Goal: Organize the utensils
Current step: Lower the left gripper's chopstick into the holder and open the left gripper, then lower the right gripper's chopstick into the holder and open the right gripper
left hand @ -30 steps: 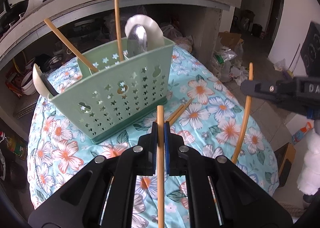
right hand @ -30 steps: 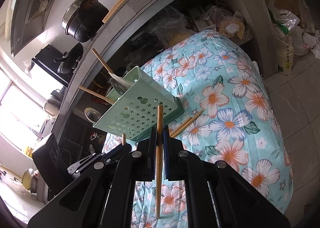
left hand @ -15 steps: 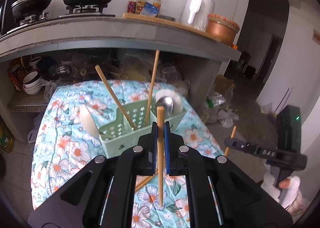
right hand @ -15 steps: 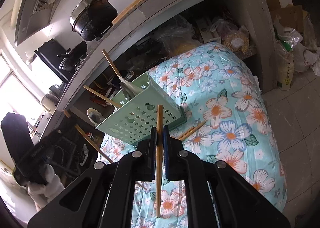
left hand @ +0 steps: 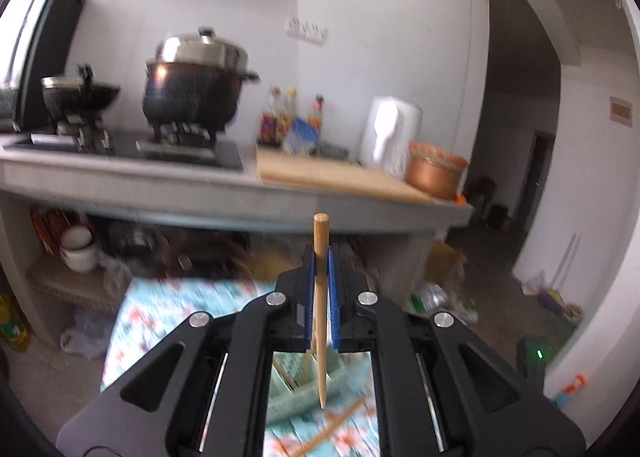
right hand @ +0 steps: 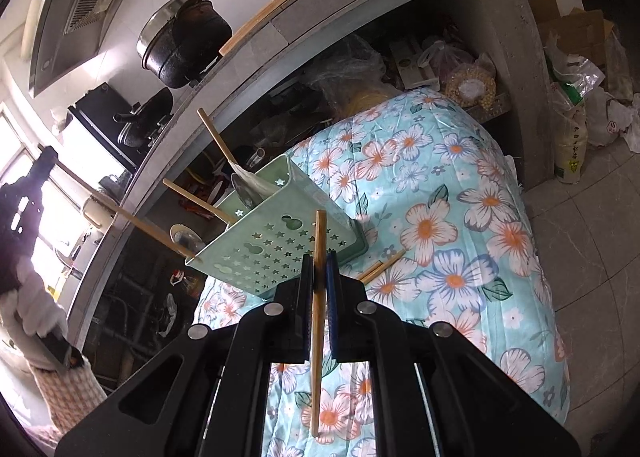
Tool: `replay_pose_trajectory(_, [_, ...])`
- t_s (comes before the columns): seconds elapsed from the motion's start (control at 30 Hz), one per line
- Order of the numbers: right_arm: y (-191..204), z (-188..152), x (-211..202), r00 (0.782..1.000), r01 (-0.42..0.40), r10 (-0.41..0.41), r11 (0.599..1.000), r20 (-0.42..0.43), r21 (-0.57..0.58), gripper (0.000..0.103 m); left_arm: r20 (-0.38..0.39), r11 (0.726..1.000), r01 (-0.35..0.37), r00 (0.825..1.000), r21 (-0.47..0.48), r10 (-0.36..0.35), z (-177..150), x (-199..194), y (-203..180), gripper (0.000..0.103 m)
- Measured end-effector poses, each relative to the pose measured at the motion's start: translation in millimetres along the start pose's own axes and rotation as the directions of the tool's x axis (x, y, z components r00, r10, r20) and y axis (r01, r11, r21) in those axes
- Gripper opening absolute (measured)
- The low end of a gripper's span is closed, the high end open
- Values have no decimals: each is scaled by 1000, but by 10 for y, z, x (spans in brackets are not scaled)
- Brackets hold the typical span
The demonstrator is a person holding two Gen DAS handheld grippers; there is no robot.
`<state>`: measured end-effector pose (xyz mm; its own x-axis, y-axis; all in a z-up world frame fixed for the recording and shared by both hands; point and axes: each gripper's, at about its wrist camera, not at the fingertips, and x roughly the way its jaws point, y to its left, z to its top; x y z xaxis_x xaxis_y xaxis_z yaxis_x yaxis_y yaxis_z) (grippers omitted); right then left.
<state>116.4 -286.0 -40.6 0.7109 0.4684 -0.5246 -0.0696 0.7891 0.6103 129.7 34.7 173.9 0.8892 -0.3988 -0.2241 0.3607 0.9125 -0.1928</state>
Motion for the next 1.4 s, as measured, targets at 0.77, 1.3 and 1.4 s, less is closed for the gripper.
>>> replay_pose_trajectory(0.77, [-21,33,27,1000,-9,9,1000,4,-7,7,-98,991,-126,987,50,131,-625,997,227,6])
replay_pose_trajectory(1.3, [789,590,-331,983,-43,88,964,161,-264,6,-77,993,-114,991,-38,111,-873,465,340,52])
replay_pose_trajectory(1.4, [1013,768,-409,973,-59,125,946,193,-319,6,-77,993,-110,991,-52,106,-963,268,393,58])
